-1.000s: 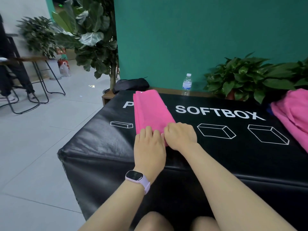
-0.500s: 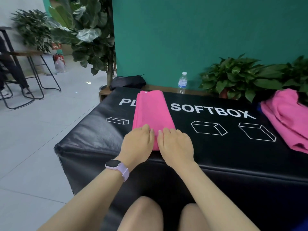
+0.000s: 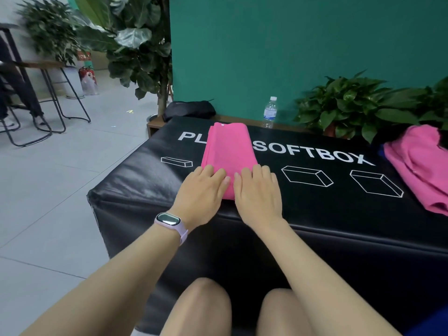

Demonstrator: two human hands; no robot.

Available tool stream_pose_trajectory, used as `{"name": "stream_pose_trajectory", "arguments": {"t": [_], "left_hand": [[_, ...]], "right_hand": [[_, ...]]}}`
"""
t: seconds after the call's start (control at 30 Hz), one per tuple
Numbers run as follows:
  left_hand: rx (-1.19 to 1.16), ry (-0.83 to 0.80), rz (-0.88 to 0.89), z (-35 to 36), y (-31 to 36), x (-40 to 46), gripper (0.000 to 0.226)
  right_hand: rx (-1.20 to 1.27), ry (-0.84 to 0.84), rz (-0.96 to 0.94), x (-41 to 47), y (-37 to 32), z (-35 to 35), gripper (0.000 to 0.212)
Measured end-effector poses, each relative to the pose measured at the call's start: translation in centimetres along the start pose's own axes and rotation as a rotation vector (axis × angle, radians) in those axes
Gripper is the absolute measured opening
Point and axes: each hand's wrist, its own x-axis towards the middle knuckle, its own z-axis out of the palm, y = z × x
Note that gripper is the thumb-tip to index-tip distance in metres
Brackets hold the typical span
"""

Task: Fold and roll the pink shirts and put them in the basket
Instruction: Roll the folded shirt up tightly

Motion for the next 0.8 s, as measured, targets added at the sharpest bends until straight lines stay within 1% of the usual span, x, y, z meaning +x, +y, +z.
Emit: {"name": "stream_pose_trajectory", "arguments": {"t": [0.07, 0.1, 0.23, 0.3, 0.37, 0.43, 0.47, 0.5, 0.57, 0.63, 0.7, 0.73, 0.8], "left_hand": [[-0.004, 0.012, 0.089, -0.1, -0.4, 0.8, 0.027], [-0.006, 0.004, 0.102, -0.1, -0.6, 1.2, 0.024], [0.026, -0.118, 0.063, 0.2, -0.7, 2.9, 0.028], [0.087, -0.112, 0.101, 0.2, -0.6, 3.0, 0.029], [0.082, -0.004, 0.121, 0.2, -0.6, 2.5, 0.021], [0.066, 0.085, 0.104, 0.5, -0.5, 1.9, 0.022], [0.066, 0.08, 0.067, 0.6, -0.3, 1.6, 0.027], [0.074, 0.069, 0.033, 0.7, -0.2, 1.5, 0.033], [0.085, 0.023, 0.005, 0.9, -0.3, 1.8, 0.038], [0.042, -0.022, 0.019, 1.0, -0.5, 2.4, 0.033], [-0.075, -0.049, -0.044, 1.1, -0.6, 3.3, 0.03], [-0.136, -0.069, -0.124, 1.3, -0.6, 3.8, 0.031], [-0.151, -0.119, -0.256, 1.9, -0.5, 4.8, 0.034]], "right_hand": [[0.032, 0.017, 0.041, -1.0, -0.5, 0.1, 0.044], [0.035, 0.009, 0.057, -1.1, -0.6, 0.1, 0.045], [-0.04, -0.086, 0.058, 1.1, -0.7, 0.3, 0.054], [-0.077, -0.147, 0.027, 2.5, -0.6, 0.7, 0.057], [-0.046, -0.165, 0.0, 3.4, -0.2, 1.1, 0.053], [-0.008, -0.201, -0.023, 4.2, 0.3, 1.3, 0.039], [0.017, -0.229, -0.035, 4.6, 0.4, 1.3, 0.031], [0.043, -0.257, -0.024, 5.1, 0.4, 1.3, 0.027], [0.092, -0.296, 0.042, 5.8, 0.5, 1.5, 0.033], [0.141, -0.279, 0.114, 5.6, 0.5, 1.9, 0.044], [0.174, -0.21, 0.171, 4.9, 0.3, 2.0, 0.056], [0.168, -0.154, 0.157, 4.3, 0.2, 2.0, 0.056], [0.161, -0.057, 0.099, 3.1, 0.4, 1.8, 0.046]]}}
